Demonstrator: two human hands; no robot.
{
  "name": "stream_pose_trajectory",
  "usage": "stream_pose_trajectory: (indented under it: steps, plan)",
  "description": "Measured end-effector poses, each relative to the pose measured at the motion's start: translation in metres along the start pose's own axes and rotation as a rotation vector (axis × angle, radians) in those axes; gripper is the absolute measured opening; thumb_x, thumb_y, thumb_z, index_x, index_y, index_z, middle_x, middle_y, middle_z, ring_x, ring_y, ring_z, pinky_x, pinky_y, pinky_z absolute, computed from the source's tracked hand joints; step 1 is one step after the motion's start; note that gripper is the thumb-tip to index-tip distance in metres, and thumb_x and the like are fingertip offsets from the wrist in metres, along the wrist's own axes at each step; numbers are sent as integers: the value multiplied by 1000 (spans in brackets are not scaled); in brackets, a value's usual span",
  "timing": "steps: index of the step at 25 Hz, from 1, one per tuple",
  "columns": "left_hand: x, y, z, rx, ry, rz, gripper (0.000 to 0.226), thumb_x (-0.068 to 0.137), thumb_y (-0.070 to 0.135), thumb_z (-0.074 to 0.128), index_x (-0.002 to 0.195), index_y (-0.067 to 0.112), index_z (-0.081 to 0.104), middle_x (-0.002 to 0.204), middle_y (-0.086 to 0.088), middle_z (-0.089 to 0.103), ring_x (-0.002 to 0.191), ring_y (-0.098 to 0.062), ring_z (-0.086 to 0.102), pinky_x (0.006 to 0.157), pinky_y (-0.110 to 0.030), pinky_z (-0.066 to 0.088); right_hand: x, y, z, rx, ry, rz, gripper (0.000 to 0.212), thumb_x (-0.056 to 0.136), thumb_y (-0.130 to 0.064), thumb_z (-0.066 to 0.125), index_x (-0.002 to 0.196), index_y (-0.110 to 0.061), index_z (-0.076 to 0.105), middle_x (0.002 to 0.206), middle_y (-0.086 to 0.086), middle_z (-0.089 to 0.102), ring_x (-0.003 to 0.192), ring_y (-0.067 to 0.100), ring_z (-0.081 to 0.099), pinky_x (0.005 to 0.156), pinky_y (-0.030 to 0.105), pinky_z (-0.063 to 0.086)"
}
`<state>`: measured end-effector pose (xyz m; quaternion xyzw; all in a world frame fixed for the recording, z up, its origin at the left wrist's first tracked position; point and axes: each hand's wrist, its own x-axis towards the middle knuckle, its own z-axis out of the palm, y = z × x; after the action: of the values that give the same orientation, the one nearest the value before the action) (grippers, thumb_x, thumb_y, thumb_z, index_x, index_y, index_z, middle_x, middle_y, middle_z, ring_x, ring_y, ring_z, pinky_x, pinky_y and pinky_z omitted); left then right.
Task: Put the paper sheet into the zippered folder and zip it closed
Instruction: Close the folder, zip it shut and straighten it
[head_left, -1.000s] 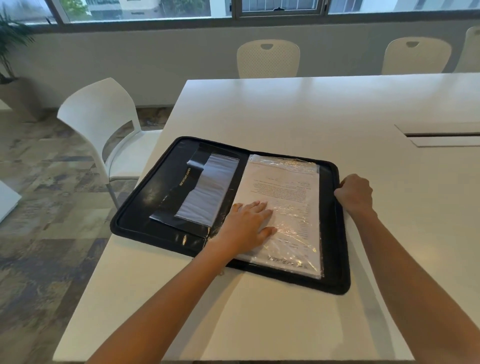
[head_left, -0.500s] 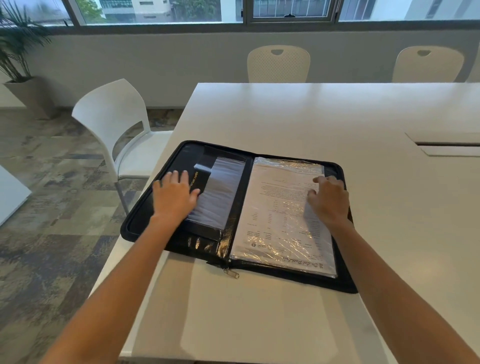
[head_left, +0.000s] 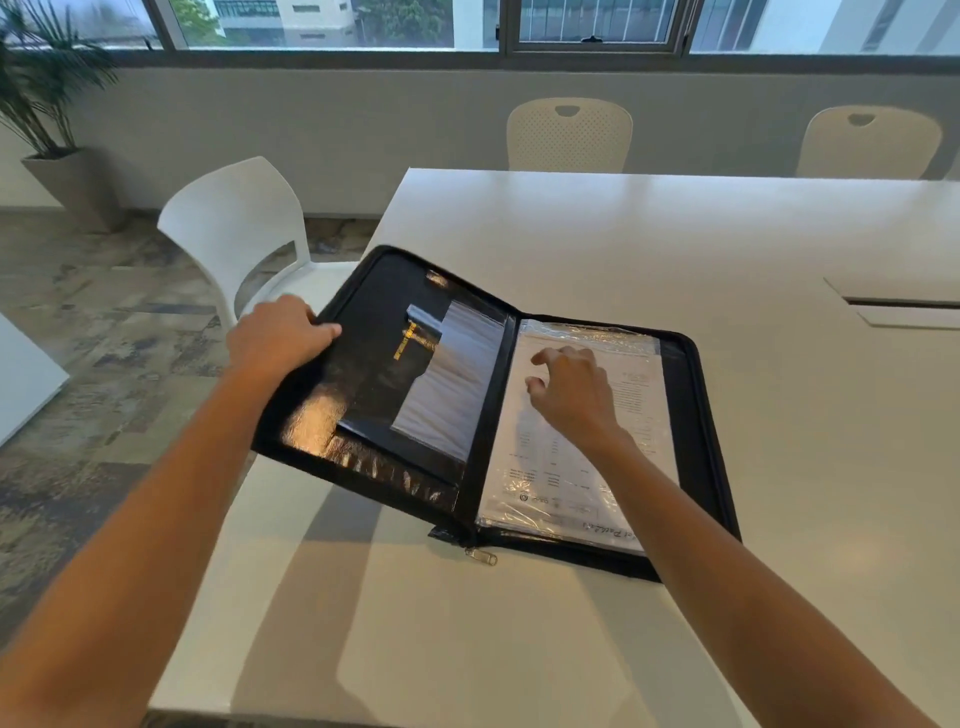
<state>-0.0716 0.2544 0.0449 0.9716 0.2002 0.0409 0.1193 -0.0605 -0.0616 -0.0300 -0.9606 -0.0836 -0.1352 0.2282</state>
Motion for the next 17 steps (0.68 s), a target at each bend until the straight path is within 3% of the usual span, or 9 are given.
stream_pose_trajectory:
  steps: [6, 10, 14, 17]
  plan:
    - [-24, 61, -69, -284, 65, 189, 28, 89, 37, 63, 112, 24, 72, 112, -8, 70, 102, -30, 62, 92, -40, 46, 7, -11, -31, 54, 17, -45, 33, 91, -27, 61, 121, -13, 63, 123, 11, 64, 116, 27, 55, 91, 39, 46]
    - [-52, 113, -85, -643, -176, 335, 28, 93, 40, 59, 105, 19, 73, 94, -2, 72, 75, -16, 64, 81, -33, 53, 14, -11, -71, 291, 13, 1, 29, 94, -28, 58, 117, -14, 66, 117, 5, 69, 97, 16, 64, 83, 26, 47]
    - [-79, 160, -71, -672, -283, 490, 38, 91, 57, 50, 95, 26, 72, 86, 7, 73, 71, -8, 69, 77, -32, 52, 15, 5, -115, 532, 55, 129, 25, 96, -24, 54, 110, -10, 69, 109, 8, 72, 88, 16, 69, 78, 31, 55]
    - [-94, 187, -41, -579, -342, 629, 41, 90, 56, 52, 111, 26, 71, 98, 2, 75, 81, -11, 71, 75, -29, 53, 12, 20, -139, 793, 32, 254, 25, 98, -24, 50, 100, -9, 70, 94, 9, 74, 73, 19, 73, 59, 30, 57]
